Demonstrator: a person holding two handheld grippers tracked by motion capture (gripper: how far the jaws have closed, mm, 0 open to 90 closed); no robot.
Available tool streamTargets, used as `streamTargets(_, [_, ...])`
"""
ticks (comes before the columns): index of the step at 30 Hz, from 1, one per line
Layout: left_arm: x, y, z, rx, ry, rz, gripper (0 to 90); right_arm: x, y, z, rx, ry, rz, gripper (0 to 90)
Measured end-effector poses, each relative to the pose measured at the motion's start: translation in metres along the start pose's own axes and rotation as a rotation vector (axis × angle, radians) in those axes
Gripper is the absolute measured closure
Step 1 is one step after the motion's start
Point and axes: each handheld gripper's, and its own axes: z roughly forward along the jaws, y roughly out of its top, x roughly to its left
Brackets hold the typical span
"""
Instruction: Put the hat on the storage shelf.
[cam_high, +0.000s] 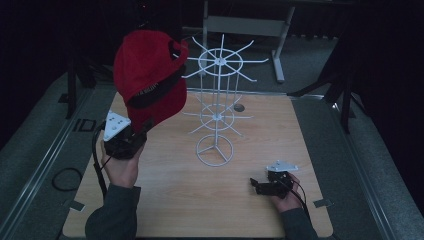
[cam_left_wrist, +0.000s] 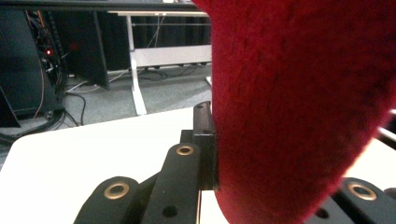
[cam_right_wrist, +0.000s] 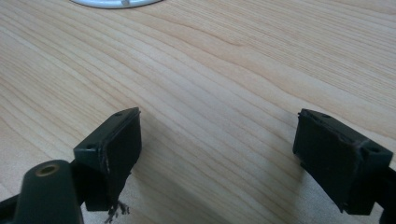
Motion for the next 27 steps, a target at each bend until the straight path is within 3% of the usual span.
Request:
streamTargets(19, [0.002,-0.041,0.010,0.067,-0.026,-0.030,85.3,0.000,0.000,0.000,-0.002,0.000,0.000,15.2])
streamTargets(27, [-0.005,-0.053,0.016,0.110,-0.039,-0.014,84.9,0.000,0.000,0.000,-0.002,0.000,0.001,15.2])
